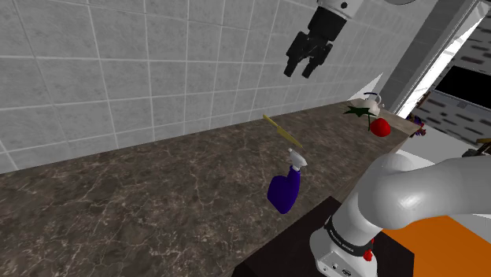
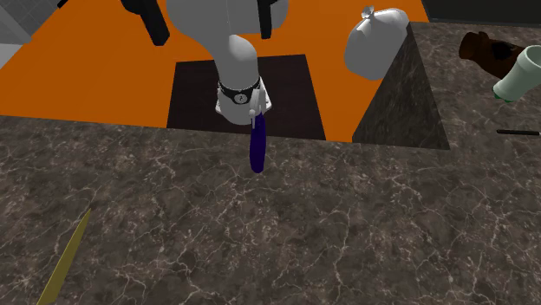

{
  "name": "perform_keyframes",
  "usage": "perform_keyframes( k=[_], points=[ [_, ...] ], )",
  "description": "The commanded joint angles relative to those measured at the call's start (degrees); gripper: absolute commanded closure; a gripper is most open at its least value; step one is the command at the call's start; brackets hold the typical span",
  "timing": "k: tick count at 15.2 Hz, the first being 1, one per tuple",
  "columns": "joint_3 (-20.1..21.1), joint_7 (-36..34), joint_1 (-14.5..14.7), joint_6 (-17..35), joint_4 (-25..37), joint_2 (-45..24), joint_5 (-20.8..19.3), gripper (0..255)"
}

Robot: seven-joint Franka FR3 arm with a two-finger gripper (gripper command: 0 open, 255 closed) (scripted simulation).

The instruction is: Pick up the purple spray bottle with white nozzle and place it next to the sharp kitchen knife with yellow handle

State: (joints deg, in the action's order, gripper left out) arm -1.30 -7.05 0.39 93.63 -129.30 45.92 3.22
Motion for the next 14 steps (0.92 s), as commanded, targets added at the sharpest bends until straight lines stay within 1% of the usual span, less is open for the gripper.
perform_keyframes(
  k=[1,8,14],
  points=[
    [0.00,0.00,0.00,0.00,0.00,0.00,0.00,0],
    [2.45,-1.05,0.55,3.10,-15.33,8.94,0.02,0],
    [4.75,-2.16,1.72,4.35,-27.59,17.07,0.72,0]
  ],
)
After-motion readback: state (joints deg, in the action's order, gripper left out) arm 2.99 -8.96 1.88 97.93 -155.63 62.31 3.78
